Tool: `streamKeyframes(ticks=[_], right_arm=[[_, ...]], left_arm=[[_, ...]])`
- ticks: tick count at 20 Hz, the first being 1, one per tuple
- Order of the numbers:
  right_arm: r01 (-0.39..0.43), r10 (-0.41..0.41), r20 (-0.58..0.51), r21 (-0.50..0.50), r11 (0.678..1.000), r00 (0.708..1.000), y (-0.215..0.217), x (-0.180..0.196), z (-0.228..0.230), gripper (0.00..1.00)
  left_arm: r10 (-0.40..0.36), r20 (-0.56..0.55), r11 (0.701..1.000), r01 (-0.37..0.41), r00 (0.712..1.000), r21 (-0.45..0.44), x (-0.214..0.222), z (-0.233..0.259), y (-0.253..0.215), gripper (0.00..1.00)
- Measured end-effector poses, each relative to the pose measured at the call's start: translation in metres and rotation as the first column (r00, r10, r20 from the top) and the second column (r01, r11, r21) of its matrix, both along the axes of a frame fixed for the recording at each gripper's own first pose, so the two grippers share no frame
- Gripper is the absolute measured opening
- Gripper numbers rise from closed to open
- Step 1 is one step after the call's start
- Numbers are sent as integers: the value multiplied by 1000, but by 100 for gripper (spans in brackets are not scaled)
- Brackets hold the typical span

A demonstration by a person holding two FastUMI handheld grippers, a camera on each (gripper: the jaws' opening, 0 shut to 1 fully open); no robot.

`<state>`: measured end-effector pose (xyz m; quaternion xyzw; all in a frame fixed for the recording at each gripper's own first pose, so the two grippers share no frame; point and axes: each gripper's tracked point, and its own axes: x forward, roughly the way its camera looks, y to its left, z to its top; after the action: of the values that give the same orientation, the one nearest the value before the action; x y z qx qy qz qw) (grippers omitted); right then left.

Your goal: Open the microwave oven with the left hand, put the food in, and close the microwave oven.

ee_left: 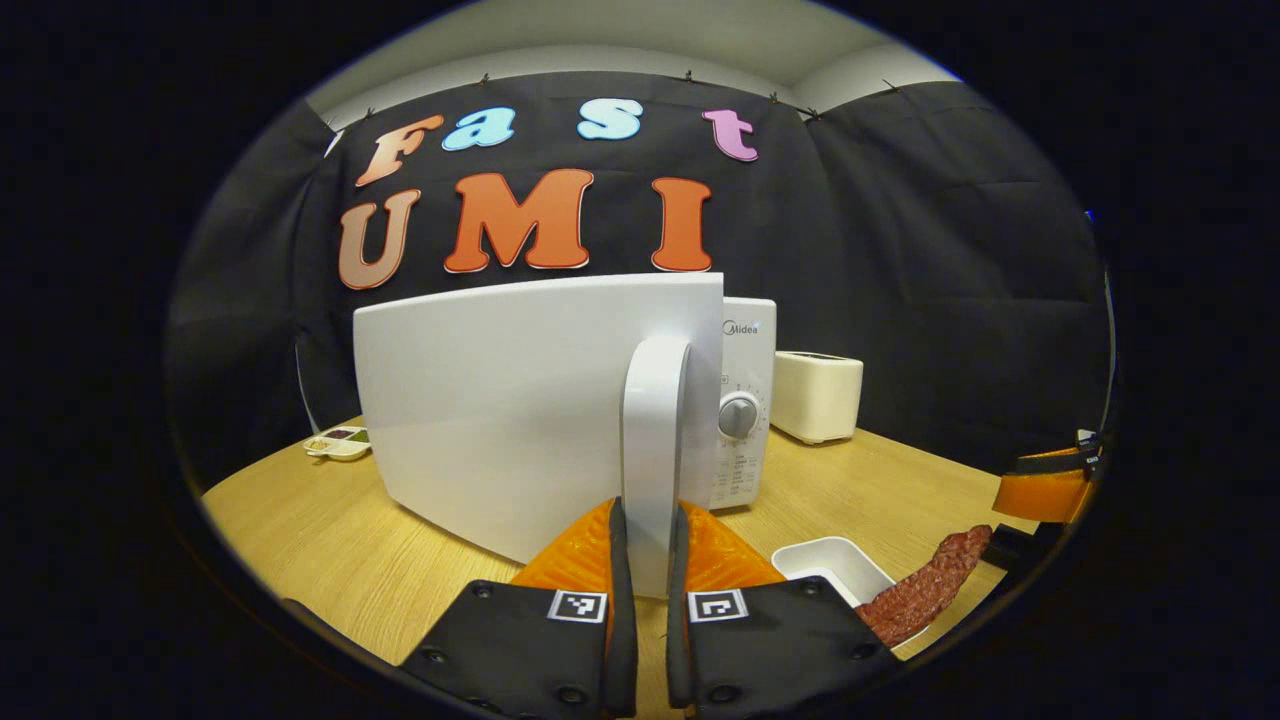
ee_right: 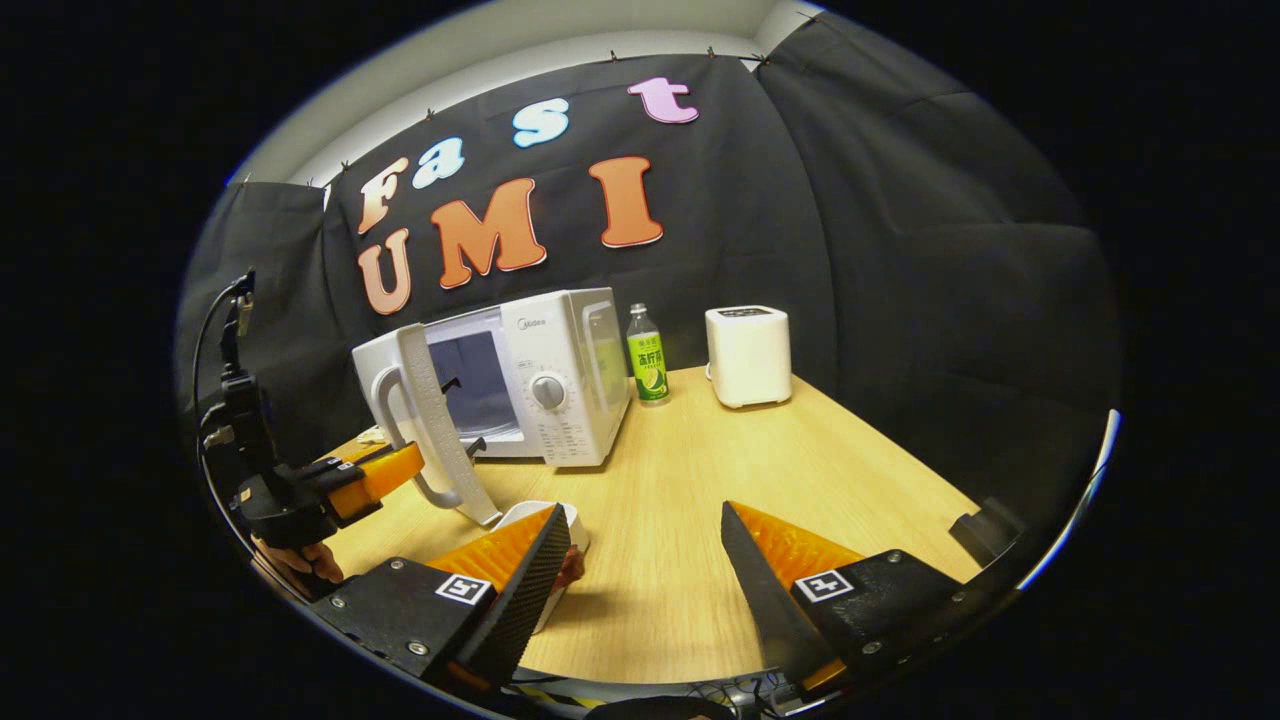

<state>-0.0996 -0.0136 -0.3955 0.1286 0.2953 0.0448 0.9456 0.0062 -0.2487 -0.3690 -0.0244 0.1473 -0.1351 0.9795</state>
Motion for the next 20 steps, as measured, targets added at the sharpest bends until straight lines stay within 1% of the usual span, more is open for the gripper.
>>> streamKeyframes(ticks=[7, 10, 13, 15, 16, 17, 19, 20], right_arm=[[-3, 7, -64, 59, 998, 998, 29, -10, -12, 95], [-5, 11, -90, 72, 997, 996, 39, -13, -16, 95], [16, -5, -117, 94, 995, 993, 43, -15, -22, 93], [35, -16, -145, 126, 991, 989, 48, -18, -26, 88], [49, -26, -156, 143, 988, 987, 50, -19, -27, 84], [59, -32, -168, 163, 985, 985, 55, -19, -29, 82], [83, -47, -187, 191, 978, 981, 62, -19, -31, 75], [91, -51, -198, 197, 976, 979, 65, -19, -32, 64]], left_arm=[[47, 20, 998, -47, 999, 40, -52, 10, 66, 16], [105, 39, 992, -107, 994, 60, -74, 13, 111, 16], [182, 51, 979, -186, 982, 78, -87, 16, 162, 16], [237, 55, 967, -241, 970, 87, -93, 15, 195, 16], [261, 56, 959, -265, 964, 96, -96, 14, 211, 17], [274, 54, 956, -278, 960, 91, -97, 15, 225, 17], [278, 33, 959, -280, 960, 47, -99, 12, 241, 16], [279, 26, 959, -280, 960, 43, -101, 10, 251, 16]])
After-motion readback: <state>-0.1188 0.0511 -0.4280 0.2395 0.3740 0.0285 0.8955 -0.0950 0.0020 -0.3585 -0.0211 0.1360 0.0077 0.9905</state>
